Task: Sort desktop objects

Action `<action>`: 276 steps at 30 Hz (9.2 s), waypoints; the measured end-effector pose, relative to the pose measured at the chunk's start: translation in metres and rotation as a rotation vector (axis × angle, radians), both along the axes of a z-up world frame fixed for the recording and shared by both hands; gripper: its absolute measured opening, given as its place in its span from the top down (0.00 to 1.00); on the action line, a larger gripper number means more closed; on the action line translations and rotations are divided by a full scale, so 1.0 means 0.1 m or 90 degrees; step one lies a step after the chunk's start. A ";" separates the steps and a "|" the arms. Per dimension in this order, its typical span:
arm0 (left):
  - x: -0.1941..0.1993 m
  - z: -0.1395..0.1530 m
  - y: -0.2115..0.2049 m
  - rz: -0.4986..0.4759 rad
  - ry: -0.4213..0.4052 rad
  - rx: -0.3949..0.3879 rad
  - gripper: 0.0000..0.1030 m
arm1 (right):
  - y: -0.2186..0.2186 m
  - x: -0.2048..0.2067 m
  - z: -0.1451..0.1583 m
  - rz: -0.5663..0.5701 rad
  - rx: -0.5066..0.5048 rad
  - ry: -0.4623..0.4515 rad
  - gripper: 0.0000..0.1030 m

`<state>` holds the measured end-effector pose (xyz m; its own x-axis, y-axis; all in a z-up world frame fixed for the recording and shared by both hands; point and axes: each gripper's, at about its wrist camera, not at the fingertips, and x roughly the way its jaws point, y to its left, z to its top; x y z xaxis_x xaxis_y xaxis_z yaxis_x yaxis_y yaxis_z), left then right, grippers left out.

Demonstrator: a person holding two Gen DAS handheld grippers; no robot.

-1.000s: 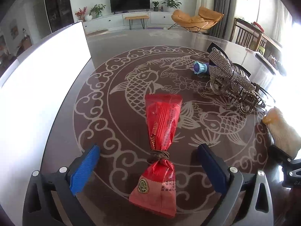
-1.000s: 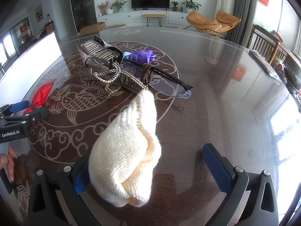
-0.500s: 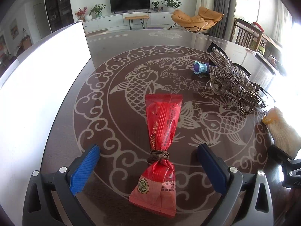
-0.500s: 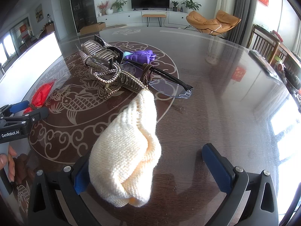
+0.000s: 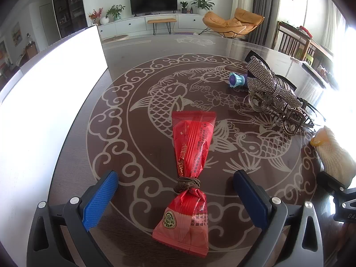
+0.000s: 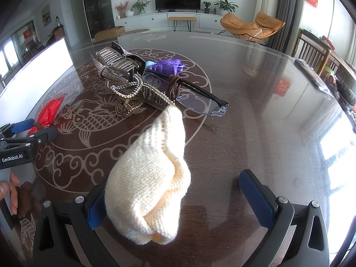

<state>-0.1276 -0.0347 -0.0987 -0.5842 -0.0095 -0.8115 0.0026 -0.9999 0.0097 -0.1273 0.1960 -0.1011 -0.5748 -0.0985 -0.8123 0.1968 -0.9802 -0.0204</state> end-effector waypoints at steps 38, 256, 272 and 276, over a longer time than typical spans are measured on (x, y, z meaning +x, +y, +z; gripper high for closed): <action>-0.04 0.00 -0.02 -0.018 -0.023 0.005 0.00 | -0.01 -0.01 -0.01 -0.001 0.000 0.000 0.00; 1.59 1.48 -2.87 0.190 0.108 0.122 0.46 | -2.78 0.94 1.85 0.460 -0.178 0.149 0.69; 1.54 1.00 -3.01 0.251 0.064 0.100 0.20 | -3.50 0.67 1.35 0.435 -0.208 0.063 0.17; 1.60 1.18 -2.65 0.205 0.108 0.102 0.20 | -2.81 0.69 1.23 0.381 -0.161 0.132 0.06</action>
